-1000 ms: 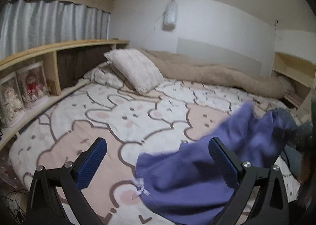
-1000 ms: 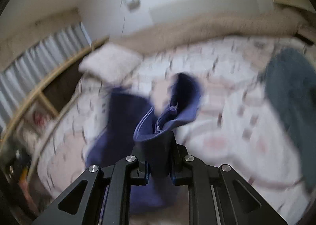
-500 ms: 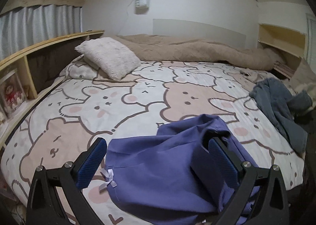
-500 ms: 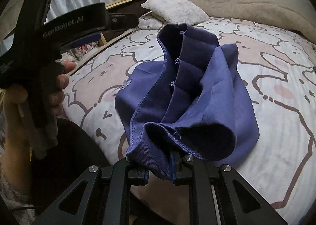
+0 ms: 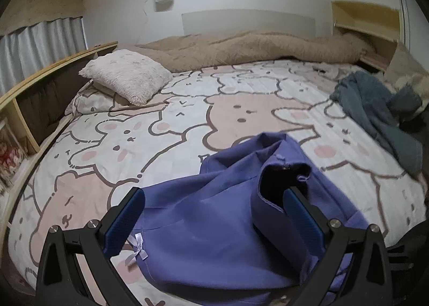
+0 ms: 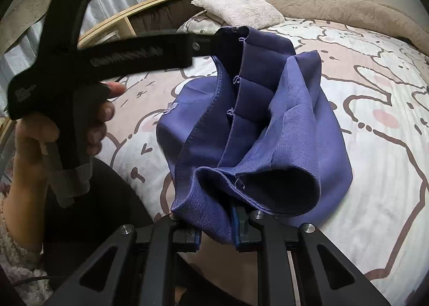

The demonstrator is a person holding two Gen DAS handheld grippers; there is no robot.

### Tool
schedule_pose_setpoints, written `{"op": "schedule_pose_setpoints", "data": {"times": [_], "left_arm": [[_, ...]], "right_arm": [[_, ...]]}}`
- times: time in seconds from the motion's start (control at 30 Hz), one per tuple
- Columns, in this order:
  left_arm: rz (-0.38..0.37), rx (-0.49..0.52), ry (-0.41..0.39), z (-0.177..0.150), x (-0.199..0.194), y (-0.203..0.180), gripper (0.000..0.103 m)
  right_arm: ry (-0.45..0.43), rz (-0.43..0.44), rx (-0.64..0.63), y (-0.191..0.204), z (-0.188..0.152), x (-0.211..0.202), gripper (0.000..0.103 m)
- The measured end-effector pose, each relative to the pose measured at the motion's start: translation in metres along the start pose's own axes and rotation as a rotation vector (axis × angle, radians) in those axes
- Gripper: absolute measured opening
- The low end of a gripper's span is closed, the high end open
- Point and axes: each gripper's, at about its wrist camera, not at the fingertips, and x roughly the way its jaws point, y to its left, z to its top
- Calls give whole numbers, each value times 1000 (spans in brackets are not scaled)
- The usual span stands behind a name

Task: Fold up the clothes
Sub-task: 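Lift the purple garment and lay it on the bed with the right gripper, then grasp the garment waistband with the left gripper while the right gripper releases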

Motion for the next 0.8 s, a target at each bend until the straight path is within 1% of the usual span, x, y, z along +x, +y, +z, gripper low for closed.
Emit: {"op": "schedule_pose_setpoints", "data": {"times": [0.13,0.27,0.33,0.37,0.4,0.43,0.47,0.5,0.53,0.57,0.6,0.63,0.67,0.7,0.73,0.77,0.8], "left_arm": [[3,42,30,2,16,-5,103],[-12,109,50,7,33,-18,103],[-25,107,39,11,37,-19,102],[-36,88,34,13,38,-17,99],[-49,62,30,15,38,-13,82],[-70,16,42,16,40,-6,66],[-95,-40,61,17,43,3,60],[-102,-96,72,16,45,12,49],[-100,-139,78,14,46,20,40],[-98,-187,84,10,45,29,36],[-97,-240,89,6,45,41,30],[-89,-288,87,1,42,52,26],[-79,-334,81,-4,39,63,26],[-67,-373,70,-10,34,74,25],[-58,-393,62,-14,30,81,25],[-52,-404,52,-17,26,86,25],[-46,-414,42,-20,21,91,25]], "right_arm": [[22,-3,-13,2,-1,3,18],[41,-3,-30,4,-3,5,19],[43,-2,-28,3,-4,5,19],[43,-2,-27,2,-4,5,19],[43,-1,-24,2,-4,5,19],[41,0,-21,1,-4,5,19],[34,-2,-15,0,-3,3,19],[19,-5,1,-2,-3,-2,19],[3,-8,16,-5,-2,-7,19],[-12,-10,32,-7,-2,-12,21],[-27,-13,47,-9,-1,-17,24],[-43,-16,63,-12,-1,-23,31],[-58,-19,78,-14,0,-28,43],[-73,-22,94,-17,1,-33,49],[-88,-25,109,-19,1,-38,57],[-104,-28,125,-21,2,-43,61],[-119,-31,140,-24,2,-49,63]]}}
